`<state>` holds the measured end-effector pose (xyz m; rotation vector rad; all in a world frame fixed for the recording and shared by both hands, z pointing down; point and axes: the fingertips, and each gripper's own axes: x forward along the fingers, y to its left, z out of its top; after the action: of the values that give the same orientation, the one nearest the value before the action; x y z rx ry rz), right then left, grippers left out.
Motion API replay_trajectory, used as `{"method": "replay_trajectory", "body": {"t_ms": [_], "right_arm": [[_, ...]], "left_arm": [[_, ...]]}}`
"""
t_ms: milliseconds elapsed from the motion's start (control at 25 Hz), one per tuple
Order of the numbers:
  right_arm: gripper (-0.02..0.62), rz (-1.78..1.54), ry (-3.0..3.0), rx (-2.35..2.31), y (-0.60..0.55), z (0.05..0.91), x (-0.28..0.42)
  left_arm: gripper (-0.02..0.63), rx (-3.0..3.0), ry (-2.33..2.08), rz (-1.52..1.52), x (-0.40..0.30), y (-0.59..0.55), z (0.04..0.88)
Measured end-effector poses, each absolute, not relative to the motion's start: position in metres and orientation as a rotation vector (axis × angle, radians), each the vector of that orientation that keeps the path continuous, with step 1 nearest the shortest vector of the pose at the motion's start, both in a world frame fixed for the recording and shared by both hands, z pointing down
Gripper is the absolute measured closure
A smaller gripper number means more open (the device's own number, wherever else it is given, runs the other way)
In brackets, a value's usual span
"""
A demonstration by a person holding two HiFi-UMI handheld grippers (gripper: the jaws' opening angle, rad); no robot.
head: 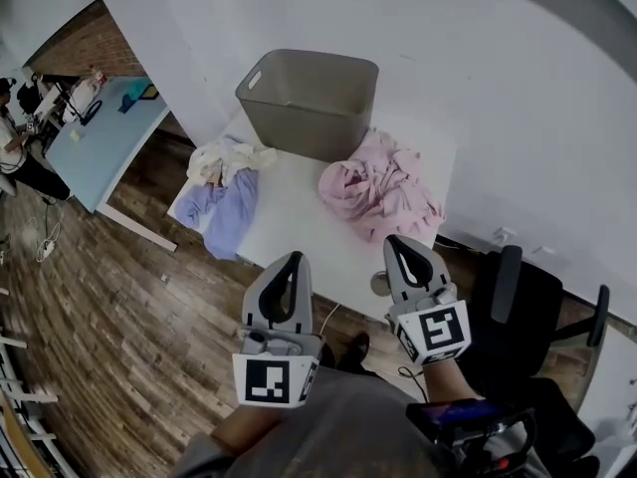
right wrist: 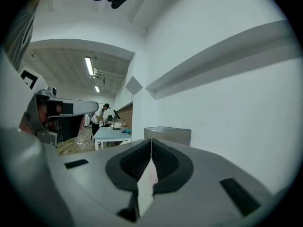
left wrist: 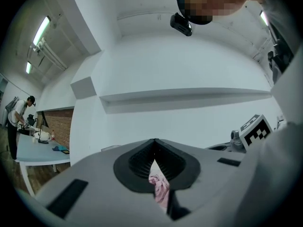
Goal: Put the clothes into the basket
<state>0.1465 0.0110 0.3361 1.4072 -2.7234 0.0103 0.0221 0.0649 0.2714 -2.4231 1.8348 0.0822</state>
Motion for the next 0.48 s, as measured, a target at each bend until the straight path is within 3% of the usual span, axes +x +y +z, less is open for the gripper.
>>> {"method": "replay_trajectory", "body": {"t_ms": [480], "right_arm": [[0.586, -0.007, -2.646, 1.536, -0.06, 0.337, 0.161]], "left_arm": [[0.597, -2.534, 1.705, 0.093, 0.033, -0.015, 0.28]]}}
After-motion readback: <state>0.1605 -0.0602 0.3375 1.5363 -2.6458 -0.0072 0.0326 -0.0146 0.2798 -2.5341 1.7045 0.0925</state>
